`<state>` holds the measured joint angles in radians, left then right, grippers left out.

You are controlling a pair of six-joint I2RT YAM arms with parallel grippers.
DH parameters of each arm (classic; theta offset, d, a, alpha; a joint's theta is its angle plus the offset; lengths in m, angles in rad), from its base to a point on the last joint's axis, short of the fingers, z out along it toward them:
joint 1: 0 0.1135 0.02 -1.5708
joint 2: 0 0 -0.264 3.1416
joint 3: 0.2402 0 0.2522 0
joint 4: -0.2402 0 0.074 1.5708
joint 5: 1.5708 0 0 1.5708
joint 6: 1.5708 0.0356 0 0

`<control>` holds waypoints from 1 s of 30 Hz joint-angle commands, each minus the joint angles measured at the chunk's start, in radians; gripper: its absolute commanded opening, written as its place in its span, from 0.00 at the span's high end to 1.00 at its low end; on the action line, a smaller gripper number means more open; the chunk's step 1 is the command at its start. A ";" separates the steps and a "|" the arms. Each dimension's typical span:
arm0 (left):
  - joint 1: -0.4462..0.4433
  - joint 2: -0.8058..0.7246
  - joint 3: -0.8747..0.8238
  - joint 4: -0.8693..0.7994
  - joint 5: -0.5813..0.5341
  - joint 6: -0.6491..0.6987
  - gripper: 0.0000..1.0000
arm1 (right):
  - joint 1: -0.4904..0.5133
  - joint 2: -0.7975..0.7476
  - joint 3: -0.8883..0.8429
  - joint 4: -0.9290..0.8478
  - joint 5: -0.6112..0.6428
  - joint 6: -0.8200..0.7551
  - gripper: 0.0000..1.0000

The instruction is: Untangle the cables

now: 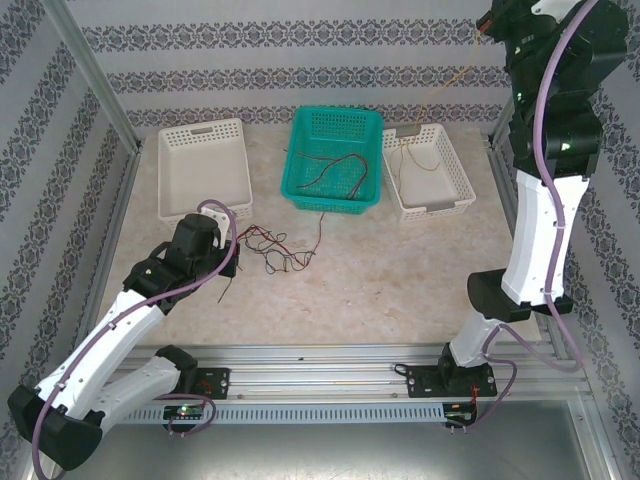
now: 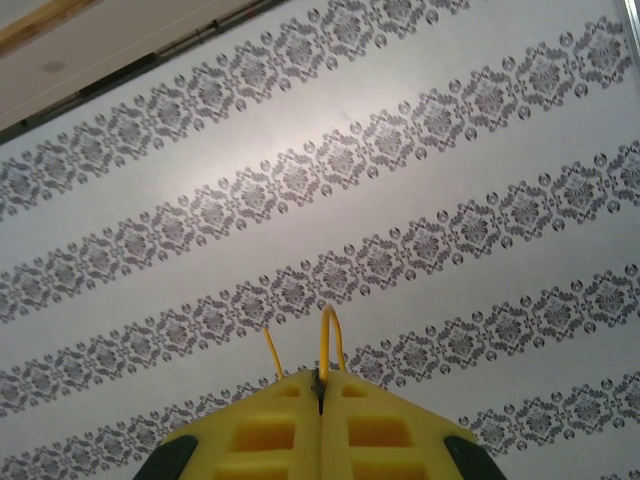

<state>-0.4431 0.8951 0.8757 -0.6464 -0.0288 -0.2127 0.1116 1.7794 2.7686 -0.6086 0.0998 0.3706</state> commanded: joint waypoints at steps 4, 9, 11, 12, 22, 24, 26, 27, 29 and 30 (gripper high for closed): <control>0.007 0.000 0.013 0.024 0.015 0.021 1.00 | -0.051 0.041 0.016 0.037 -0.066 0.051 1.00; 0.006 -0.001 0.012 0.028 0.021 0.022 1.00 | -0.083 0.073 -0.016 0.031 -0.136 0.094 1.00; 0.005 -0.001 0.013 0.027 0.021 0.022 1.00 | -0.082 0.083 -0.018 0.013 -0.144 0.093 1.00; 0.007 -0.001 0.014 0.027 0.021 0.023 1.00 | -0.078 0.088 -0.019 0.001 -0.138 0.087 1.00; 0.007 -0.015 0.012 0.028 0.028 0.022 1.00 | -0.090 0.106 -0.055 -0.032 -0.123 0.078 1.00; 0.006 -0.019 0.011 0.029 0.029 0.021 1.00 | -0.093 0.102 -0.059 -0.029 -0.129 0.077 1.00; 0.007 -0.019 0.012 0.030 0.030 0.021 1.00 | -0.093 0.098 -0.062 -0.029 -0.130 0.079 1.00; 0.007 -0.019 0.012 0.031 0.032 0.022 1.00 | -0.092 0.097 -0.066 -0.035 -0.128 0.079 1.00; 0.006 -0.019 0.013 0.031 0.033 0.022 1.00 | -0.087 0.086 -0.106 -0.039 -0.118 0.071 1.00; 0.006 -0.019 0.014 0.028 0.034 0.022 1.00 | -0.082 0.070 -0.150 -0.039 -0.104 0.058 1.00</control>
<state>-0.4431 0.8909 0.8757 -0.6437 -0.0032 -0.2089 0.0280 1.8744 2.6751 -0.6453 -0.0162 0.4423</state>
